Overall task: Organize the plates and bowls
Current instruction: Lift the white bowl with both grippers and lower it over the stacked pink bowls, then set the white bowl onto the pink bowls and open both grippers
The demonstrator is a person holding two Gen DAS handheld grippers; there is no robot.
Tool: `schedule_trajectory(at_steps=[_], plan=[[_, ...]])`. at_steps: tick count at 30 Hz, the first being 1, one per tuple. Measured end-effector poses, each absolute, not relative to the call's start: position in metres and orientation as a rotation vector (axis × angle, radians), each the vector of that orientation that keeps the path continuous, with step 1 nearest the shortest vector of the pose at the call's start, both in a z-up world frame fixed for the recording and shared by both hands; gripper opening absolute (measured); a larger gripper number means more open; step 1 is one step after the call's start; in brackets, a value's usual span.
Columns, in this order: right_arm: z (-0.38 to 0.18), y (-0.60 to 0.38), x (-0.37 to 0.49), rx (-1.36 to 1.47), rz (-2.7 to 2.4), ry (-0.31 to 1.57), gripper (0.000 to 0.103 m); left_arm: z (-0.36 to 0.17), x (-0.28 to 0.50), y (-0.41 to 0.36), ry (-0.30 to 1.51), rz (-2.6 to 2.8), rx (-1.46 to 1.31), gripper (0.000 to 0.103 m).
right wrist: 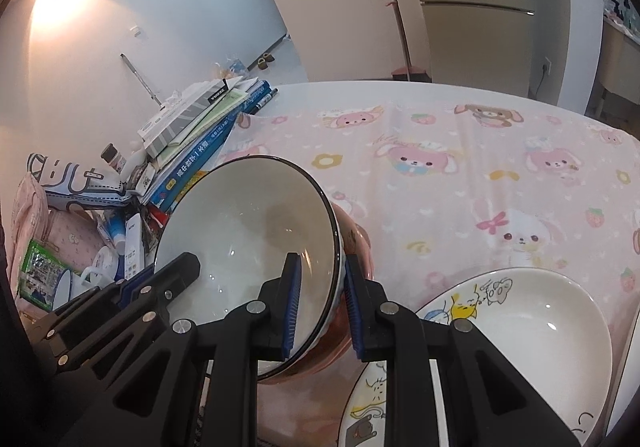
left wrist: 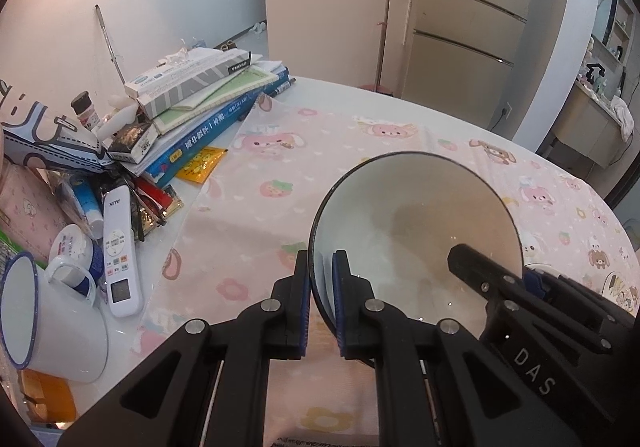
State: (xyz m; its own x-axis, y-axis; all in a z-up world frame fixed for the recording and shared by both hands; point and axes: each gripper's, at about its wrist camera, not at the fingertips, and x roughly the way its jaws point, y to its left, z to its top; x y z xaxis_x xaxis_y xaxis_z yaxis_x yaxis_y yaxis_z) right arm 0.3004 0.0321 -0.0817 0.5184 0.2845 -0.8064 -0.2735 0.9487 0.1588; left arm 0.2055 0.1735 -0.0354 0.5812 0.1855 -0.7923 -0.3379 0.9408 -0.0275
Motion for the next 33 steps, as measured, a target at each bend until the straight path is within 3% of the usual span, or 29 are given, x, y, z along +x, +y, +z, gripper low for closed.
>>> schedule_trajectory(at_steps=[14, 22, 33], plan=[[-0.076, 0.028, 0.304, -0.06, 0.461, 0.833, 0.024, -0.044, 0.208, 0.189, 0.912, 0.244, -0.315, 0.008], [-0.071, 0.036, 0.3, -0.176, 0.415, 0.839, 0.025, -0.032, 0.199, 0.187, 0.863, 0.273, -0.28, 0.008], [-0.061, 0.021, 0.303, -0.106, 0.427, 0.827, 0.025, -0.026, 0.196, 0.187, 0.818, 0.317, -0.245, 0.008]])
